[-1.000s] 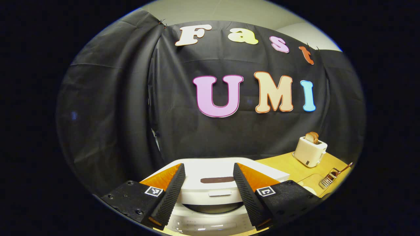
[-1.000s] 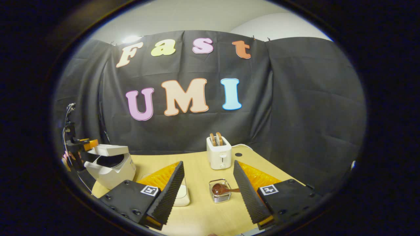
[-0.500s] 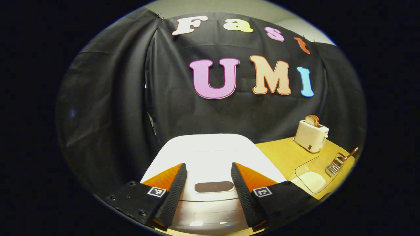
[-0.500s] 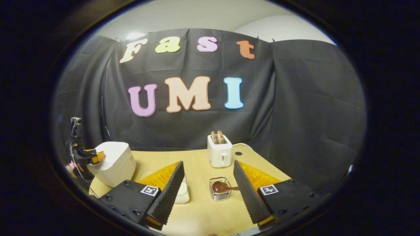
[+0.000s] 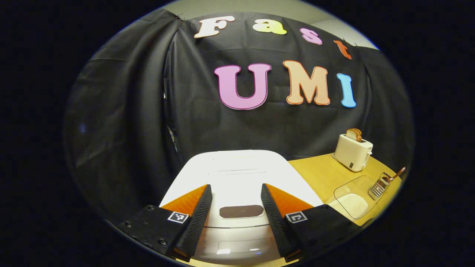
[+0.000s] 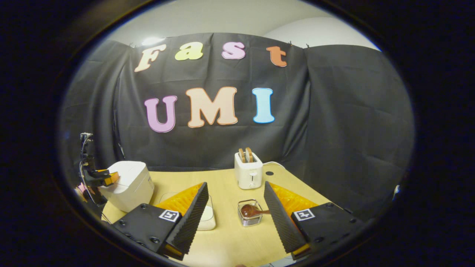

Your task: Close the left gripper, press the button to open the rice cooker; take a wooden spoon from the chopstick holder with the right hand, scoop a spoonful of rice and pour it into the rice cooker, then put the wooden spoon back into the chopstick holder.

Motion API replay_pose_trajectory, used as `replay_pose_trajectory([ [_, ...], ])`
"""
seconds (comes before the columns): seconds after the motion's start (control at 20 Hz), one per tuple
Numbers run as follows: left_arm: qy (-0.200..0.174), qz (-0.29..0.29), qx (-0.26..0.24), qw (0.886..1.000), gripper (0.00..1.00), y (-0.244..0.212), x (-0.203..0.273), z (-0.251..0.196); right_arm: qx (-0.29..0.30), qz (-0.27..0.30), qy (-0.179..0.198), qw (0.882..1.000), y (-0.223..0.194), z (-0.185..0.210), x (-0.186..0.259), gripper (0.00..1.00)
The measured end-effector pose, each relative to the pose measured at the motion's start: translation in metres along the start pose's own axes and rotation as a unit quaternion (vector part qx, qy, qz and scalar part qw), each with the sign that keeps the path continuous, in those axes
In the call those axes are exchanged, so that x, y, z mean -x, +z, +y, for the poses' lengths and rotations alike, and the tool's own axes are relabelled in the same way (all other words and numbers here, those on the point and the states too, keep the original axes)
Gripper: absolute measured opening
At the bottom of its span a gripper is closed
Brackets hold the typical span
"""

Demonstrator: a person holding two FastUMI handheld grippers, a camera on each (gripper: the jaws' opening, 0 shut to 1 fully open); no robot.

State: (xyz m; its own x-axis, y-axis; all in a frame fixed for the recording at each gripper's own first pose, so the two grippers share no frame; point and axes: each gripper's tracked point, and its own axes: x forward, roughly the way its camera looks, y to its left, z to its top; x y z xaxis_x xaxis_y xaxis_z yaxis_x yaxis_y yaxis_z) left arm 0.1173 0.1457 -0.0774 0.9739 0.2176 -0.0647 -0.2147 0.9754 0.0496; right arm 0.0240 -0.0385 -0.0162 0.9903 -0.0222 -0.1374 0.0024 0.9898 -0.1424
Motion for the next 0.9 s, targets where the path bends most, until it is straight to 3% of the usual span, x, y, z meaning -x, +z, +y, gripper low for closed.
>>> replay_pose_trajectory([
  [0.15, -0.005, 0.02, -0.026, 0.999, 0.74, 0.0, 0.004, -0.01, -0.001, -0.004, 0.007, 1.0, 0.003, 0.002, 0.001, 0.96],
  [0.35, -0.036, -0.03, -0.047, 0.998, 0.82, 0.05, 0.026, -0.047, 0.003, -0.011, 0.02, 1.0, 0.009, 0.005, -0.001, 0.95],
  [0.45, -0.057, -0.048, -0.045, 0.996, 0.96, 0.073, 0.045, -0.069, 0.001, -0.018, 0.028, 0.999, 0.013, 0.005, -0.003, 0.96],
  [0.5, -0.065, -0.051, -0.04, 0.996, 0.98, 0.078, 0.053, -0.081, 0.002, -0.022, 0.03, 0.999, 0.015, 0.004, -0.005, 0.96],
  [0.9, -0.065, -0.073, -0.025, 0.995, 0.96, 0.108, 0.117, -0.129, -0.035, -0.042, 0.06, 0.997, 0.029, 0.002, 0.002, 0.95],
])
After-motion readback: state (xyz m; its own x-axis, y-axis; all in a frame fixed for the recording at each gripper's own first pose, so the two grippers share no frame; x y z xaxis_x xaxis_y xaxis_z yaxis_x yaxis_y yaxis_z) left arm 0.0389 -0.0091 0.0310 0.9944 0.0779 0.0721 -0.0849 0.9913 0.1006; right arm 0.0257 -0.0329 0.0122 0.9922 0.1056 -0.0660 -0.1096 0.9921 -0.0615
